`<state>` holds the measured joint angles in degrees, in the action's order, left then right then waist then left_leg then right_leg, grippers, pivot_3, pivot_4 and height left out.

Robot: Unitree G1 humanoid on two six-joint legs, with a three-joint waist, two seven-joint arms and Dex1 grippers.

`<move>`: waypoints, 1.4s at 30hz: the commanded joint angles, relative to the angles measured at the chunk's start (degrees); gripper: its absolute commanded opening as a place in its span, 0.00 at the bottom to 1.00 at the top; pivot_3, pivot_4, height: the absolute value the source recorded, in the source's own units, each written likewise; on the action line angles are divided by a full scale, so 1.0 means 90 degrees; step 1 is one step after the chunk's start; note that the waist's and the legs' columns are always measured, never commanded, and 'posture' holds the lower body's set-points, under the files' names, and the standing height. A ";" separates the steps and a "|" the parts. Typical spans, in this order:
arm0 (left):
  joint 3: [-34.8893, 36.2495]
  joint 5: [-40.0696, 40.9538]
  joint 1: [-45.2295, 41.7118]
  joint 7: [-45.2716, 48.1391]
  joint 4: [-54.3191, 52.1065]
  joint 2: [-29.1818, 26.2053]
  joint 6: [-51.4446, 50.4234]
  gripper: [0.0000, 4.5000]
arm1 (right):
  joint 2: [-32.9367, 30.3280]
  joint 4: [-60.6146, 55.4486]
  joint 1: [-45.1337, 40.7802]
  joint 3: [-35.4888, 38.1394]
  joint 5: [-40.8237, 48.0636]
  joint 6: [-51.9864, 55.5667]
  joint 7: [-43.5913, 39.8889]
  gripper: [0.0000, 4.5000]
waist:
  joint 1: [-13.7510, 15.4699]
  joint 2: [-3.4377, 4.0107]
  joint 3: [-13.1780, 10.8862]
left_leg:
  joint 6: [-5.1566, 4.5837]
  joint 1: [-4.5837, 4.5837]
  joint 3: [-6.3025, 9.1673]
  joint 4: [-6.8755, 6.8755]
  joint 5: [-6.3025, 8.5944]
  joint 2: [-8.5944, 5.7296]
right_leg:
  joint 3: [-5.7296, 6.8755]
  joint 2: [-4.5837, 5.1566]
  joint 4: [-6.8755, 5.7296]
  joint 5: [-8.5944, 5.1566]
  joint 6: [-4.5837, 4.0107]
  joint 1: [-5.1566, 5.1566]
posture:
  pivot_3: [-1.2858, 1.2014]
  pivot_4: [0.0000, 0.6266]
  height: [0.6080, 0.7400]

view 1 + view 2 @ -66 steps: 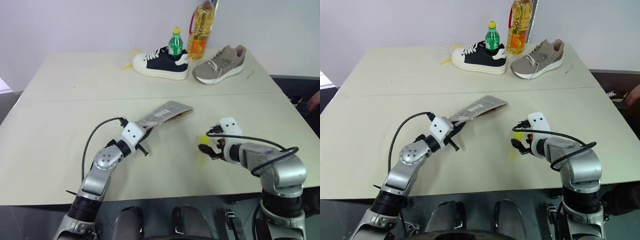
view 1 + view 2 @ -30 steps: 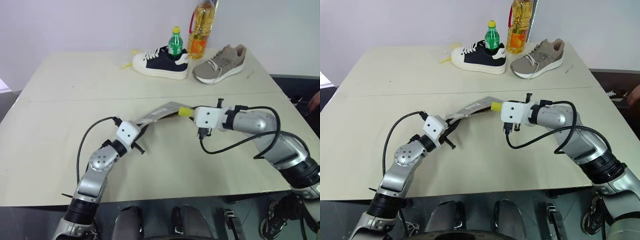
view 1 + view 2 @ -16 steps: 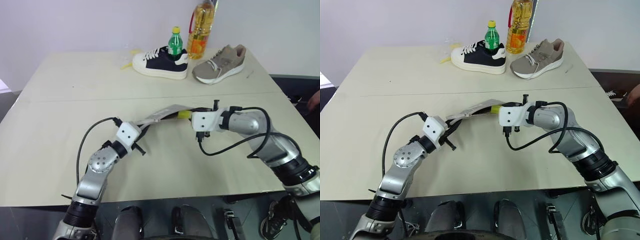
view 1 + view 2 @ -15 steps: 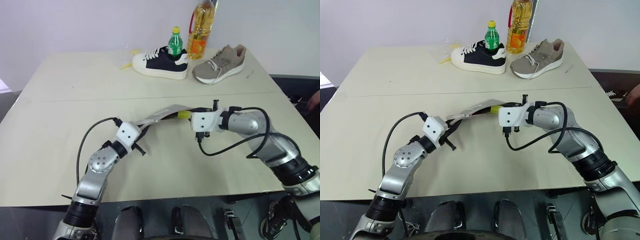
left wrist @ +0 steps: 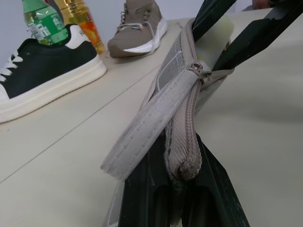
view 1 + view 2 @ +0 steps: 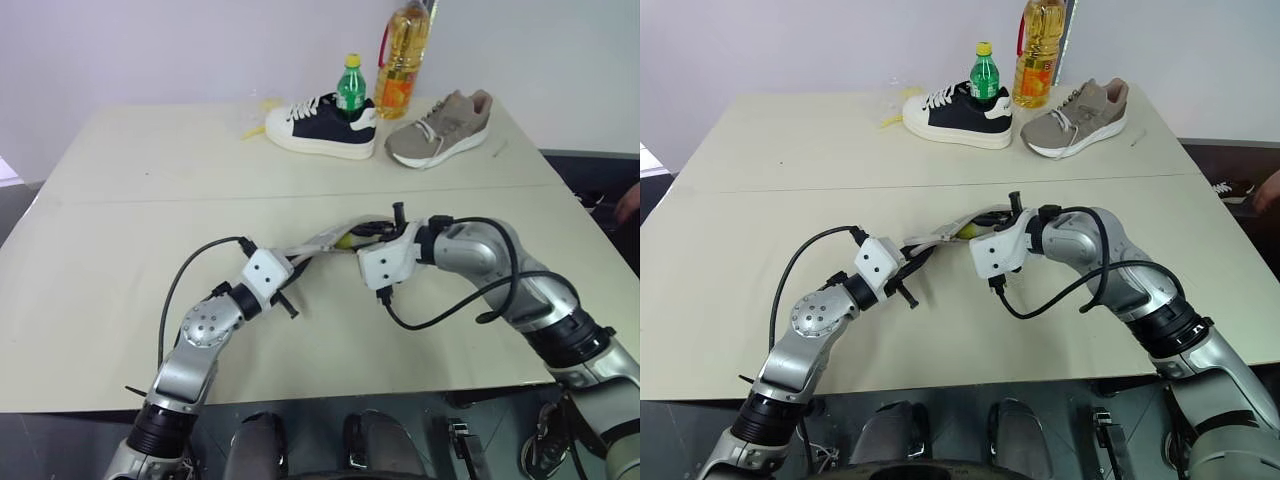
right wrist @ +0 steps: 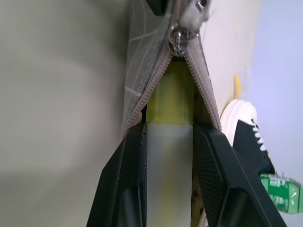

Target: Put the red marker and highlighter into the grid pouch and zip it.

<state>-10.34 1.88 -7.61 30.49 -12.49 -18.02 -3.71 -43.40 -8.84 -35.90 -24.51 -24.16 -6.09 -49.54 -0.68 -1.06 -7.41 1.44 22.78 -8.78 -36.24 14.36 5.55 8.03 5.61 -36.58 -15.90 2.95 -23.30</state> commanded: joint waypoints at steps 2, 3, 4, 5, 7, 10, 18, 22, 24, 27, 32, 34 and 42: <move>0.0038 0.0084 -0.0009 -0.0047 -0.0298 0.0035 -0.0025 0.00 | 0.0101 -0.0076 -0.0163 0.0239 0.0090 -0.0197 -0.0037 0.41 | -0.0002 0.0000 0.0000 | 0.0000 -0.0005 0.0000 0.0000 0.0000 0.0000 | 0.0000 0.0000 -0.0007 0.0000 0.0000 0.0000 | 0.52 0.24 0.74; 0.0084 0.0115 -0.0005 -0.0085 -0.0287 0.0061 -0.0051 0.00 | 0.0160 -0.0052 -0.0198 0.0345 0.0161 -0.0196 0.0054 0.50 | -0.0002 0.0000 0.0000 | 0.0000 -0.0007 0.0000 0.0000 0.0000 0.0000 | 0.0000 0.0000 -0.0008 0.0000 0.0000 0.0002 | 0.52 0.24 0.74; 0.0128 0.0149 -0.0007 -0.0119 -0.0276 0.0086 -0.0079 0.00 | 0.0237 -0.0031 -0.0236 0.0472 0.0241 -0.0170 0.0164 0.61 | -0.0003 0.0000 0.0000 | 0.0000 -0.0007 0.0000 0.0000 0.0000 0.0000 | -0.0001 0.0000 -0.0010 0.0000 0.0000 0.0002 | 0.52 0.24 0.74; 0.0164 0.0183 -0.0013 -0.0142 -0.0268 0.0108 -0.0101 0.00 | 0.0309 -0.0016 -0.0265 0.0593 0.0342 -0.0133 0.0230 0.71 | -0.0005 0.0000 0.0000 | 0.0000 -0.0008 0.0000 -0.0001 0.0000 0.0000 | -0.0001 0.0000 -0.0012 0.0000 0.0000 0.0002 | 0.52 0.24 0.74; 0.0313 0.0352 -0.0061 -0.0227 -0.0263 0.0220 -0.0197 0.00 | 0.0499 -0.0003 -0.0366 0.1056 0.0941 0.0261 0.0185 0.82 | -0.0005 0.0000 0.0000 | 0.0000 -0.0010 -0.0001 -0.0002 0.0000 0.0000 | -0.0002 0.0000 -0.0017 0.0000 0.0000 0.0002 | 0.52 0.24 0.74; 0.0549 0.0652 -0.0195 -0.0346 -0.0257 0.0400 -0.0356 0.00 | 0.0800 -0.0203 -0.0609 0.1961 0.2390 0.1540 -0.0131 0.82 | -0.0002 -0.0001 -0.0001 | 0.0000 -0.0011 0.0001 -0.0008 0.0000 0.0000 | -0.0003 0.0002 -0.0031 0.0000 -0.0001 0.0002 | 0.52 0.24 0.74; 0.0896 0.1337 -0.0560 -0.0434 -0.0282 0.0703 -0.0747 0.00 | 0.0837 -0.0993 -0.0541 0.2635 0.4336 0.4248 -0.0435 0.82 | 0.0001 -0.0005 0.0002 | -0.0002 -0.0018 0.0011 -0.0009 0.0001 0.0000 | -0.0002 0.0006 -0.0039 0.0000 -0.0002 0.0009 | 0.52 0.24 0.74; 0.0936 0.1347 -0.0700 -0.0400 -0.0295 0.0614 -0.0715 0.00 | 0.1209 -0.1273 -0.0621 0.2582 0.4681 0.5375 0.0206 0.82 | -0.0016 -0.0004 0.0002 | -0.0002 -0.0020 0.0010 -0.0009 0.0001 0.0000 | -0.0003 0.0006 -0.0044 0.0000 -0.0003 0.0007 | 0.52 0.24 0.74; 0.0862 0.1145 -0.0708 -0.0381 -0.0262 0.0487 -0.0621 0.00 | 0.1308 -0.1443 -0.0653 0.2512 0.4796 0.5558 0.0322 0.82 | -0.0007 -0.0004 0.0002 | -0.0002 -0.0020 0.0010 -0.0007 0.0001 -0.0001 | -0.0003 0.0005 -0.0045 0.0000 -0.0003 0.0006 | 0.52 0.24 0.74; 0.0796 0.0927 -0.0699 -0.0446 -0.0228 0.0391 -0.0479 0.00 | 0.1251 -0.1791 -0.0486 0.2058 0.4641 0.5292 0.0286 0.82 | -0.0007 -0.0004 0.0001 | -0.0002 -0.0019 0.0009 -0.0004 0.0001 -0.0002 | -0.0003 0.0005 -0.0043 -0.0001 -0.0003 0.0003 | 0.52 0.24 0.74; 0.0220 -0.0192 -0.0665 -0.0372 -0.0060 -0.0129 0.0263 0.00 | 0.1356 -0.1630 -0.0467 0.1072 0.3901 0.4589 0.0498 0.82 | -0.0007 -0.0005 0.0002 | -0.0001 -0.0019 0.0008 -0.0003 0.0001 -0.0004 | -0.0003 0.0005 -0.0043 -0.0001 -0.0003 0.0003 | 0.52 0.24 0.74; 0.0134 -0.0378 -0.0674 -0.0416 0.0005 -0.0210 0.0443 0.00 | 0.1444 -0.1505 -0.0497 0.0895 0.3847 0.4573 0.0514 0.82 | 0.0002 -0.0006 0.0002 | -0.0001 -0.0018 0.0006 -0.0003 0.0001 -0.0003 | -0.0004 0.0006 -0.0043 -0.0001 -0.0003 0.0001 | 0.52 0.24 0.74; 0.0044 -0.0891 -0.0610 -0.0485 0.0079 -0.0418 0.0947 0.00 | 0.1850 -0.1157 -0.0589 0.0990 0.4457 0.5810 0.0473 0.82 | -0.0003 -0.0006 0.0002 | -0.0001 -0.0017 0.0006 -0.0004 0.0001 -0.0001 | -0.0004 0.0006 -0.0045 -0.0001 -0.0004 -0.0001 | 0.52 0.24 0.74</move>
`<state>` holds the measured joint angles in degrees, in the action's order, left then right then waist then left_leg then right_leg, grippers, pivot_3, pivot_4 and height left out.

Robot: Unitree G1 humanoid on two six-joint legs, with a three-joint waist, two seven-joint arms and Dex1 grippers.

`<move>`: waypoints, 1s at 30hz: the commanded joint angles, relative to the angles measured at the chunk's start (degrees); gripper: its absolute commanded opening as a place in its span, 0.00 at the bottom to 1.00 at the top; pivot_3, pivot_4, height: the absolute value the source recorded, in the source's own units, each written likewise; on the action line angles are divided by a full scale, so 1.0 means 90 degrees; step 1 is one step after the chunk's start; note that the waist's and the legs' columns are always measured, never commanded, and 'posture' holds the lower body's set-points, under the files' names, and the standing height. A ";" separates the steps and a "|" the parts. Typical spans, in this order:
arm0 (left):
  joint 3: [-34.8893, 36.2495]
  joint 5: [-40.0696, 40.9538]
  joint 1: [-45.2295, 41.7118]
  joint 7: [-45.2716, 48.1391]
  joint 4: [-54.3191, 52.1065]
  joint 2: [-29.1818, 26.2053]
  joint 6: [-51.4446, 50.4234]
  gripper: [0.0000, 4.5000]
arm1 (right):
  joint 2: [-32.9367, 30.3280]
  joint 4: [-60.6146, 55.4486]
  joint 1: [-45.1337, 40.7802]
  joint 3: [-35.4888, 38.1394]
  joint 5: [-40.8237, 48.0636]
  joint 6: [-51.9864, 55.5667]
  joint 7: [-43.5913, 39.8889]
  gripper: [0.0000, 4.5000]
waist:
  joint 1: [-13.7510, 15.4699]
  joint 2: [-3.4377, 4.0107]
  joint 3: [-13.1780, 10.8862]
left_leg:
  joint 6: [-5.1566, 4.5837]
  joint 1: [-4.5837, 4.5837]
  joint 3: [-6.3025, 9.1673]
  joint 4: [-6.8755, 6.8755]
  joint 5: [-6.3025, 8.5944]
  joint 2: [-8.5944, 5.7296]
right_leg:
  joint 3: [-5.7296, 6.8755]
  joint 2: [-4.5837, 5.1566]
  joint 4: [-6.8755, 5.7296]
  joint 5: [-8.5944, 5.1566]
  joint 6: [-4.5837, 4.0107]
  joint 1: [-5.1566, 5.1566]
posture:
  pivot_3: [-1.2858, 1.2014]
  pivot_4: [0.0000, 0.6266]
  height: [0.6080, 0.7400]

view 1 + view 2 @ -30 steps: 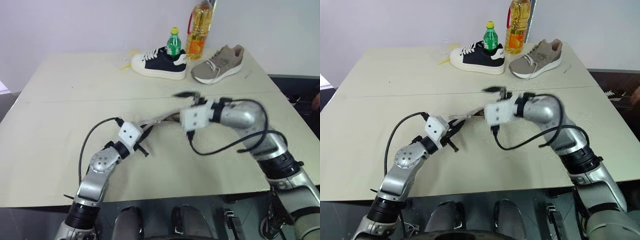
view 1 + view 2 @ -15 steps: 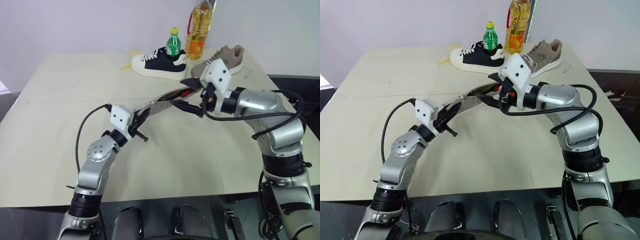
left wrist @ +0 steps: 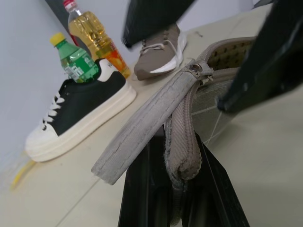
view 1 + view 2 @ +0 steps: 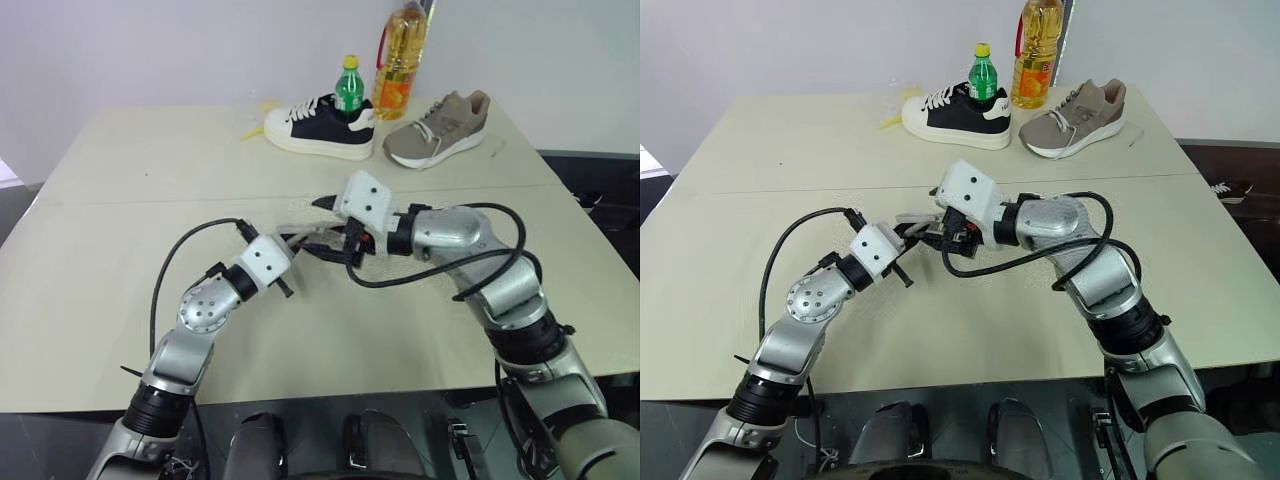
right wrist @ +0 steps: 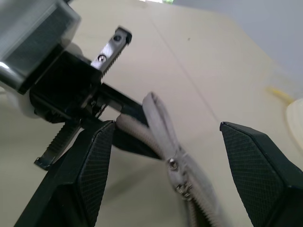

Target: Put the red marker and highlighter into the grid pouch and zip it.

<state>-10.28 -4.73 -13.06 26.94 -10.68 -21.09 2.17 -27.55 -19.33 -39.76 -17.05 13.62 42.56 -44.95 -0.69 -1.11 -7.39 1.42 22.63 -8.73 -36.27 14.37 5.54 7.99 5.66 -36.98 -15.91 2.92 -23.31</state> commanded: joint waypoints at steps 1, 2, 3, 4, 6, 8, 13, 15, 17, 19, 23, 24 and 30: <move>0.0036 -0.0184 0.0008 -0.0089 -0.0123 -0.0084 0.0319 0.00 | 0.0137 0.0068 -0.0168 0.0207 0.0342 0.0568 -0.0007 0.82 | -0.0004 0.0000 0.0000 | 0.0000 0.0000 0.0000 0.0000 0.0000 0.0000 | 0.0000 0.0000 0.0000 0.0000 0.0000 0.0000 | 0.52 0.24 0.74; 0.0037 -0.0196 0.0015 -0.0087 -0.0117 -0.0082 0.0335 0.00 | 0.0169 0.0103 -0.0178 0.0240 0.0393 0.0667 0.0024 0.82 | -0.0005 0.0000 0.0000 | 0.0000 0.0000 0.0000 0.0001 0.0000 0.0000 | 0.0000 0.0000 0.0000 0.0000 0.0000 0.0000 | 0.52 0.24 0.74; 0.0047 -0.0195 0.0022 -0.0091 -0.0105 -0.0077 0.0347 0.00 | 0.0205 0.0154 -0.0199 0.0289 0.0459 0.0781 0.0049 0.82 | -0.0005 0.0001 0.0000 | 0.0000 0.0000 0.0000 0.0001 0.0000 0.0001 | 0.0000 0.0000 0.0000 0.0000 0.0000 -0.0001 | 0.52 0.24 0.74; 0.0054 -0.0194 0.0028 -0.0093 -0.0099 -0.0072 0.0348 0.00 | 0.0237 0.0192 -0.0218 0.0342 0.0534 0.0870 0.0062 0.69 | -0.0006 0.0001 0.0000 | 0.0000 0.0000 0.0000 0.0001 0.0000 0.0001 | 0.0000 0.0000 0.0000 0.0000 0.0000 -0.0002 | 0.52 0.24 0.74; 0.0056 -0.0207 0.0040 -0.0090 -0.0094 -0.0071 0.0368 0.00 | 0.0270 0.0240 -0.0247 0.0391 0.0605 0.0974 0.0084 0.50 | -0.0004 0.0000 0.0000 | 0.0000 0.0000 0.0000 0.0002 0.0000 0.0001 | 0.0000 0.0000 0.0000 0.0000 0.0000 -0.0002 | 0.52 0.24 0.74; 0.0041 -0.0226 0.0054 -0.0078 -0.0089 -0.0069 0.0378 0.00 | 0.0297 0.0253 -0.0260 0.0433 0.0661 0.1034 0.0125 0.28 | -0.0004 0.0001 0.0000 | 0.0000 0.0001 0.0000 0.0002 0.0000 0.0001 | 0.0000 0.0000 0.0000 0.0000 0.0000 -0.0002 | 0.52 0.24 0.74; 0.0033 -0.0252 0.0100 -0.0041 -0.0037 -0.0080 0.0405 0.00 | 0.0463 0.0221 -0.0296 0.0709 0.0995 0.1415 0.0281 0.01 | -0.0004 0.0001 0.0000 | 0.0000 0.0002 0.0000 0.0002 0.0000 0.0002 | 0.0000 0.0001 0.0000 0.0000 0.0000 -0.0004 | 0.52 0.24 0.74; 0.0017 -0.0272 0.0138 -0.0029 -0.0020 -0.0097 0.0424 0.00 | 0.0504 0.0220 -0.0303 0.0819 0.1096 0.1555 0.0342 0.01 | -0.0003 0.0001 0.0000 | 0.0000 0.0002 0.0000 0.0002 0.0000 0.0003 | 0.0000 0.0001 0.0000 0.0000 0.0000 -0.0004 | 0.52 0.24 0.74; 0.0019 -0.0269 0.0157 -0.0024 -0.0015 -0.0100 0.0430 0.00 | 0.0547 0.0235 -0.0316 0.0911 0.1196 0.1669 0.0403 0.01 | -0.0005 0.0001 0.0000 | 0.0000 0.0002 0.0000 0.0002 0.0000 0.0004 | 0.0000 0.0001 0.0000 0.0000 0.0000 -0.0004 | 0.52 0.24 0.74; 0.0024 -0.0265 0.0188 -0.0024 -0.0008 -0.0096 0.0419 0.00 | 0.0627 0.0266 -0.0331 0.1064 0.1324 0.1796 0.0497 0.01 | -0.0005 0.0001 0.0000 | 0.0000 0.0002 0.0001 0.0003 0.0000 0.0005 | 0.0000 0.0001 0.0001 0.0000 0.0000 -0.0005 | 0.52 0.24 0.74; 0.0267 -0.0009 0.0403 -0.0161 0.0021 0.0028 0.0256 0.00 | 0.0822 0.0540 -0.0426 0.1602 0.1401 0.1936 0.0963 0.01 | -0.0008 0.0001 -0.0001 | 0.0000 0.0002 0.0000 0.0004 0.0000 0.0006 | 0.0000 0.0001 0.0001 0.0000 0.0000 -0.0005 | 0.52 0.24 0.74; 0.0390 0.0104 0.0486 -0.0205 -0.0001 0.0060 0.0215 0.00 | 0.0766 0.0679 -0.0458 0.1672 0.1272 0.1845 0.1116 0.01 | -0.0008 0.0001 0.0000 | 0.0000 0.0002 0.0000 0.0004 0.0000 0.0007 | 0.0000 0.0001 0.0001 0.0000 0.0000 -0.0005 | 0.52 0.24 0.74; 0.1116 0.0711 0.0788 -0.0489 -0.0080 0.0175 -0.0023 0.00 | 0.0273 0.1331 -0.0530 0.1933 0.0949 0.1428 0.1391 0.01 | -0.0012 0.0001 -0.0001 | 0.0000 0.0003 -0.0001 0.0005 0.0000 0.0007 | 0.0000 0.0001 0.0000 0.0000 0.0000 -0.0007 | 0.52 0.24 0.74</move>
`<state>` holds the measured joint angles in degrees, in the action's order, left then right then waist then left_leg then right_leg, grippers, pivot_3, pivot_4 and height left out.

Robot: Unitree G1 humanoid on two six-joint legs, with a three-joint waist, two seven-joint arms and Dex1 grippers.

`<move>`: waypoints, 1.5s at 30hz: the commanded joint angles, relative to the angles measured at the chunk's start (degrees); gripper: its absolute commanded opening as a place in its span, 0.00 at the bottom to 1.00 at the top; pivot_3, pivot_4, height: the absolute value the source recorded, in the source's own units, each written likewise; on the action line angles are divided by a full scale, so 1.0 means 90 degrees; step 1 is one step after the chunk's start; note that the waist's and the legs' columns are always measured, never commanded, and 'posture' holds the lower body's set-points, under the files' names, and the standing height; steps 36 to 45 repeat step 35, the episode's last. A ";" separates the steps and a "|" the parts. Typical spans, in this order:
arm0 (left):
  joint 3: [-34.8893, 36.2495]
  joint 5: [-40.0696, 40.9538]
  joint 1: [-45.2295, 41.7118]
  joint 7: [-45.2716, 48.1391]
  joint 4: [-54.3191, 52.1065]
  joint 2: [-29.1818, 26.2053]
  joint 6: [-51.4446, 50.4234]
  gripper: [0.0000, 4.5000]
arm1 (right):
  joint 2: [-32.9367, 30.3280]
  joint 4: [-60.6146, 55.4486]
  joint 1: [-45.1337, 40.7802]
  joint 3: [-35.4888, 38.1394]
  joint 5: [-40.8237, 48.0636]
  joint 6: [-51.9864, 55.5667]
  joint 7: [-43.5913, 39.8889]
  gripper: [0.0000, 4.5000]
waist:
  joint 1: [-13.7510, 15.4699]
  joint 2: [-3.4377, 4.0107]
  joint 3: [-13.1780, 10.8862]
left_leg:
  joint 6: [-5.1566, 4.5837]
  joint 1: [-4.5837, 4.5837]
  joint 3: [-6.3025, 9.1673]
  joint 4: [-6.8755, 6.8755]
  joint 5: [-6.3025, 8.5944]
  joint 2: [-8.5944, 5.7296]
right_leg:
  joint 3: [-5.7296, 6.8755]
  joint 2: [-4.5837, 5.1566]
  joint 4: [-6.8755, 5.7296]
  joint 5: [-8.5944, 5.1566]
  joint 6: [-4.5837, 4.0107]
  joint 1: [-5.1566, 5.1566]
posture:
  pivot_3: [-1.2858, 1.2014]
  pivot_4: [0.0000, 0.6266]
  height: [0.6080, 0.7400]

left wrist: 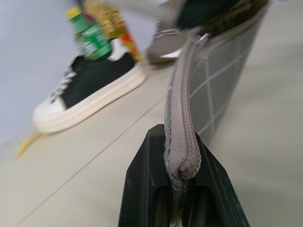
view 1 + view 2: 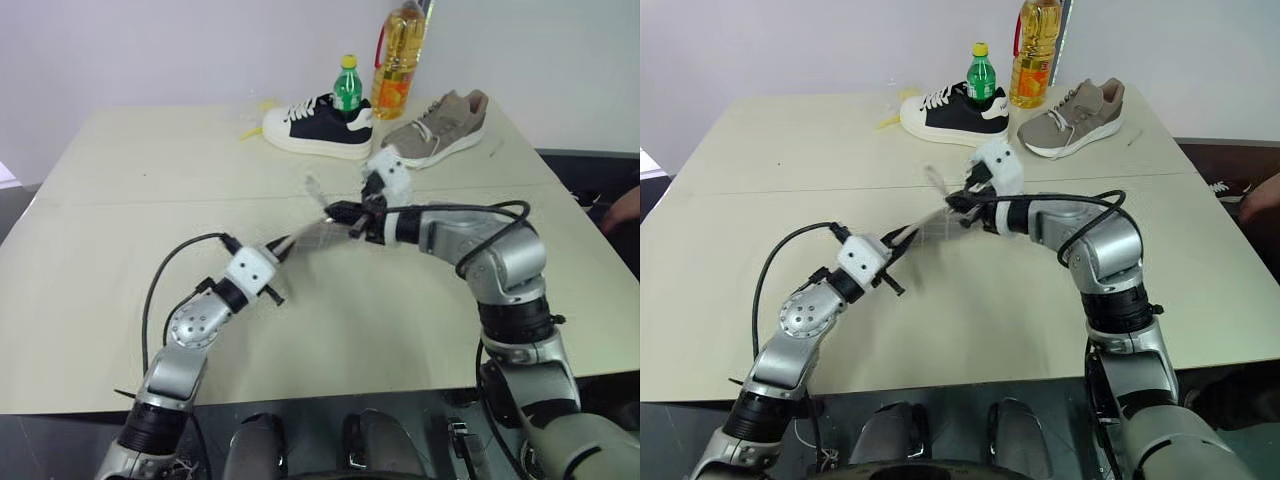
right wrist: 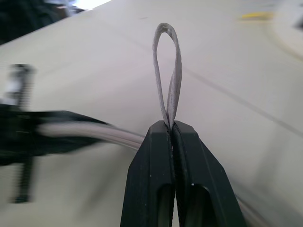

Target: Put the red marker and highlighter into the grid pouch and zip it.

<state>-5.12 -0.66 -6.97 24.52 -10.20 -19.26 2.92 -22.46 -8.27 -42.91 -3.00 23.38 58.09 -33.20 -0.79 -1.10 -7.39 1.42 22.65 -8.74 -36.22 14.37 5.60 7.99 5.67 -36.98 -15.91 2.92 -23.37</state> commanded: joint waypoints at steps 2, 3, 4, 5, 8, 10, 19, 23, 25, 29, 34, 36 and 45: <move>0.0758 0.0375 0.0157 -0.0288 -0.0117 -0.0051 -0.0115 0.00 | -0.0476 0.0259 -0.0160 0.0408 -0.0203 -0.0428 0.0078 0.01 | -0.0001 0.0001 -0.0001 | 0.0000 0.0000 0.0000 0.0002 0.0000 0.0000 | 0.0000 0.0000 0.0001 0.0000 0.0000 0.0000 | 0.52 0.24 0.74; 0.0921 0.0448 0.0158 -0.0325 -0.0077 -0.0083 -0.0120 0.00 | -0.0582 0.0391 -0.0176 0.0453 -0.0259 -0.0517 0.0094 0.01 | -0.0002 0.0001 -0.0001 | 0.0000 0.0000 -0.0002 0.0004 0.0000 0.0000 | 0.0000 0.0000 0.0002 0.0000 0.0000 -0.0001 | 0.52 0.24 0.74; 0.1030 0.0500 0.0156 -0.0348 -0.0049 -0.0106 -0.0127 0.00 | -0.0655 0.0488 -0.0190 0.0480 -0.0288 -0.0584 0.0107 0.01 | -0.0001 0.0001 -0.0001 | 0.0000 0.0000 -0.0002 0.0005 0.0000 0.0000 | 0.0000 0.0000 0.0002 0.0000 0.0000 -0.0002 | 0.52 0.24 0.74; 0.1102 0.0536 0.0151 -0.0359 -0.0029 -0.0131 -0.0128 0.00 | -0.0710 0.0565 -0.0205 0.0491 -0.0311 -0.0641 0.0118 0.01 | -0.0004 0.0002 -0.0001 | 0.0000 0.0000 -0.0002 0.0006 0.0000 -0.0001 | 0.0000 0.0000 0.0002 0.0000 0.0001 -0.0002 | 0.52 0.24 0.74; 0.1149 0.0582 0.0138 -0.0311 0.0012 -0.0220 -0.0114 0.00 | -0.0776 0.0683 -0.0225 0.0455 -0.0348 -0.0778 0.0130 0.01 | -0.0003 0.0002 -0.0001 | 0.0000 0.0000 -0.0005 0.0006 0.0000 -0.0001 | 0.0000 -0.0001 0.0002 0.0000 0.0001 -0.0004 | 0.52 0.24 0.74; 0.1146 0.0597 0.0139 -0.0287 0.0030 -0.0265 -0.0107 0.00 | -0.0769 0.0703 -0.0213 0.0426 -0.0341 -0.0837 0.0133 0.01 | -0.0002 0.0002 -0.0001 | 0.0000 0.0000 -0.0006 0.0006 0.0000 -0.0001 | -0.0001 -0.0001 0.0002 0.0000 0.0001 -0.0004 | 0.52 0.24 0.74; 0.1213 0.1283 0.0569 0.0238 -0.0489 -0.0555 -0.0780 0.58 | -0.1275 0.0659 0.0061 0.0296 -0.0152 -0.0904 -0.0533 0.56 | 0.0001 0.0002 -0.0001 | 0.0000 0.0002 -0.0005 0.0007 0.0000 0.0003 | -0.0001 0.0005 0.0003 0.0000 0.0001 -0.0006 | 0.52 0.24 0.74; 0.1748 0.1781 0.1290 0.0338 -0.0917 -0.0722 -0.1252 0.80 | -0.1716 0.0611 0.0470 0.0331 -0.0212 -0.1425 -0.1028 0.78 | -0.0010 0.0003 -0.0002 | 0.0000 0.0003 -0.0005 0.0013 0.0001 0.0007 | -0.0001 0.0004 0.0009 -0.0001 0.0000 -0.0008 | 0.52 0.24 0.74; 0.2020 0.1966 0.1604 0.0319 -0.1059 -0.0742 -0.1436 0.80 | -0.1819 0.0656 0.0644 0.0403 -0.0161 -0.1627 -0.1241 0.78 | -0.0017 0.0005 -0.0003 | 0.0000 0.0002 -0.0006 0.0018 0.0001 0.0008 | -0.0001 0.0004 0.0014 -0.0001 0.0001 -0.0008 | 0.52 0.24 0.74; 0.2542 0.2104 0.2238 0.0204 -0.1183 -0.0775 -0.1708 0.80 | -0.1991 0.0680 0.1085 0.0475 -0.0120 -0.2175 -0.1686 0.78 | 0.0002 0.0006 -0.0006 | 0.0001 0.0002 -0.0005 0.0018 0.0002 0.0009 | -0.0001 0.0004 0.0016 -0.0002 0.0000 -0.0012 | 0.52 0.24 0.74; 0.2969 0.2161 0.2657 0.0175 -0.1203 -0.0803 -0.1788 0.80 | -0.1866 0.0830 0.1437 0.0532 -0.0164 -0.2678 -0.1836 0.78 | 0.0023 0.0010 -0.0011 | 0.0002 0.0001 0.0002 0.0019 0.0003 0.0012 | 0.0004 0.0002 0.0055 -0.0002 -0.0001 -0.0015 | 0.52 0.24 0.74; 0.2981 0.2167 0.2682 0.0193 -0.1222 -0.0809 -0.1784 0.80 | -0.1856 0.0849 0.1463 0.0517 -0.0176 -0.2706 -0.1847 0.78 | 0.0023 0.0010 -0.0011 | 0.0002 0.0002 0.0003 0.0020 0.0003 0.0012 | 0.0005 0.0002 0.0063 -0.0002 -0.0001 -0.0015 | 0.52 0.24 0.74; 0.2981 0.2167 0.2682 0.0193 -0.1222 -0.0809 -0.1784 0.80 | -0.1856 0.0849 0.1463 0.0517 -0.0176 -0.2706 -0.1847 0.78 | 0.0023 0.0010 -0.0011 | 0.0002 0.0002 0.0003 0.0020 0.0003 0.0012 | 0.0005 0.0002 0.0063 -0.0002 -0.0001 -0.0015 | 0.52 0.24 0.74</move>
